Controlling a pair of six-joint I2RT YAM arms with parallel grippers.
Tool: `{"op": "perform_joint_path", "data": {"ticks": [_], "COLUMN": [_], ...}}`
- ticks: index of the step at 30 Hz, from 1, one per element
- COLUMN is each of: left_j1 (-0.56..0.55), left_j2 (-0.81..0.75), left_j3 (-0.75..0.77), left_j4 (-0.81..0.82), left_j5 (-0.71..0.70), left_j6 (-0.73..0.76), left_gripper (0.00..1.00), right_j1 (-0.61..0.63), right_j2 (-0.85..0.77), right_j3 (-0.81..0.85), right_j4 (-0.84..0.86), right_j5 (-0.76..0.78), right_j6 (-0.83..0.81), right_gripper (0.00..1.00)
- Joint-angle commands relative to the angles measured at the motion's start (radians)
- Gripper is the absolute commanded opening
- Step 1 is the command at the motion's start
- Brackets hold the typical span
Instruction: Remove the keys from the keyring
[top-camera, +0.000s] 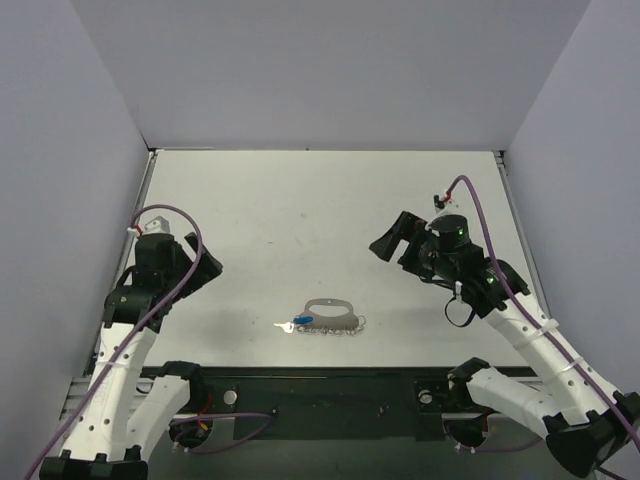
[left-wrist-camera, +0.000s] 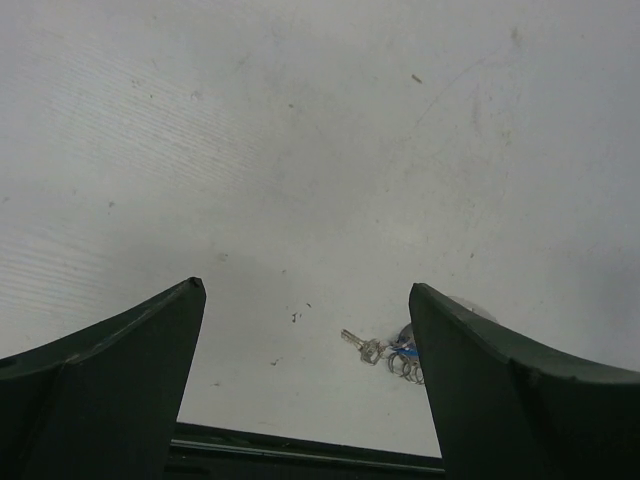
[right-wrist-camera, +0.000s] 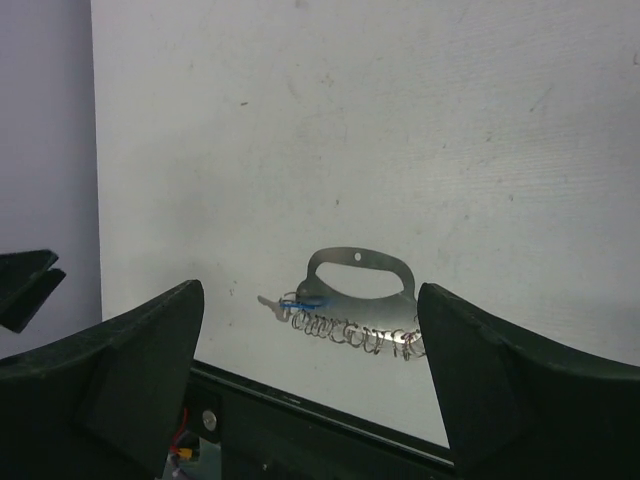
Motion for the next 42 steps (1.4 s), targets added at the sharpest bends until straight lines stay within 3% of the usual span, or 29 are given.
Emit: {"op": "perform_joint_path", "data": {"ticks": [1, 9, 15, 19, 30, 42], "left_j1": [0.004, 0.000, -0.007, 0.006, 0.027, 0.030], "left_j2": [0.049, 0.061, 0.056, 0.046, 0.033, 0.026], "left_j3": [-0.011, 0.043, 0.006, -0.001, -0.006, -0.009], "left_j4": [0.008, 0.033, 0.080, 0.089, 0.097, 0.100], "left_j5": [0.075, 0.130, 0.158, 0.152, 0.150, 0.152], "left_j6": [0.018, 0.204, 0.201, 0.198, 0.200, 0.201], "left_gripper": [0.94, 0.93, 0.92, 0.91, 0.87, 0.85], "right_j1": [0.091, 0.163, 0.168, 0.194, 0.531, 0.637], "right_j2": [-0.012, -0.027, 0.054, 0.193, 0.448, 0.582], "right_j3": [-0.023, -0.149, -0.174, -0.145, -0.121, -0.051], "right_j4": [0.005, 0.213, 0.290, 0.371, 0.543, 0.577], "right_j5": [0.070, 0.047, 0.061, 0.047, 0.192, 0.251], "right_j6": [0.018, 0.061, 0.062, 0.068, 0.183, 0.243], "right_gripper": [0.83, 0.80, 0.79, 0.73, 0.66, 0.57]}}
